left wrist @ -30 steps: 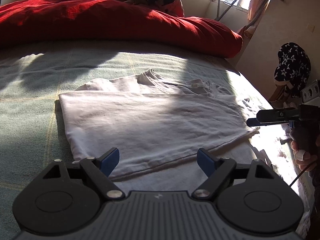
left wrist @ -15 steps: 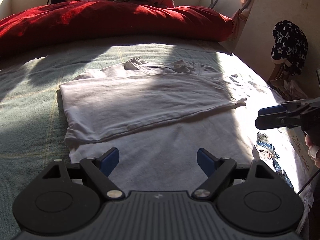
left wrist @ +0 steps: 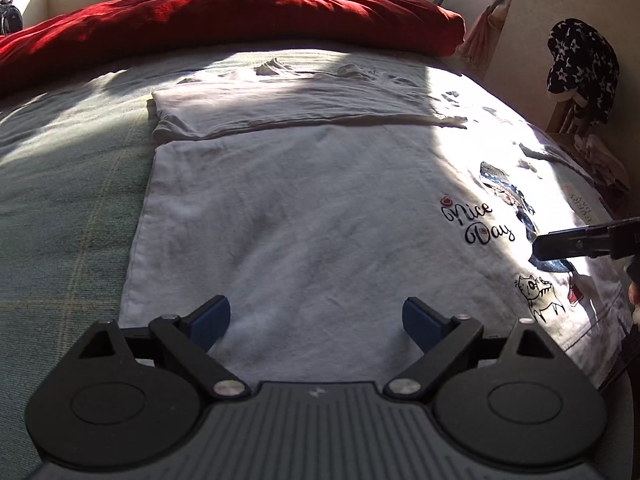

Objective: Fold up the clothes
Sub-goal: 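Move both open grippers to the 'Nice Day' shirt hem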

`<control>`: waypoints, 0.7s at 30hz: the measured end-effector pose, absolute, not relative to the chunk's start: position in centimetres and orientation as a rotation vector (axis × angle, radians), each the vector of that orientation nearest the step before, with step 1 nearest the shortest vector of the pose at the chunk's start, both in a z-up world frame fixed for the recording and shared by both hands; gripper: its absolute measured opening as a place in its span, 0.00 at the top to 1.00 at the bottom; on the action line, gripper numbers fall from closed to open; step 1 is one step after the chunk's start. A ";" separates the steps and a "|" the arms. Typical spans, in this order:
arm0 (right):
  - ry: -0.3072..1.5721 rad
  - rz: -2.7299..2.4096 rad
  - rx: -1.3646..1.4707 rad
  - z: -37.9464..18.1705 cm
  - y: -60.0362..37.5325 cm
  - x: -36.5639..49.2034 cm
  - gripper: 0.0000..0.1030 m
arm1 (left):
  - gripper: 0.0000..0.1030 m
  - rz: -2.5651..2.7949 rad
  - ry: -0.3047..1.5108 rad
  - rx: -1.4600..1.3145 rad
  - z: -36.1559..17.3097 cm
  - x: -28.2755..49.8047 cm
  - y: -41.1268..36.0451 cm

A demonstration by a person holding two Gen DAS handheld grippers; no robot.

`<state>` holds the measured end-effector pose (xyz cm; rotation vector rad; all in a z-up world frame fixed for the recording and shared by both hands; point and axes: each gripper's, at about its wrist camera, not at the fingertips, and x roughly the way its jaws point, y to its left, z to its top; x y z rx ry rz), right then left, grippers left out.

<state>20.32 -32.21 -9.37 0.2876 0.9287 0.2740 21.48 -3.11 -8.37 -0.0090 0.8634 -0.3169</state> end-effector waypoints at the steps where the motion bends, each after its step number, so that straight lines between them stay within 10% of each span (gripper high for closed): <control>1: 0.920 0.266 0.296 -9.5 -32.3 19.4 0.00 | 0.09 -0.312 0.862 -0.018 -8.4 21.2 -3.0; 21: 0.834 0.182 0.290 -10.7 -31.8 14.3 0.00 | 0.03 -0.280 0.837 -0.081 -8.9 18.7 -2.6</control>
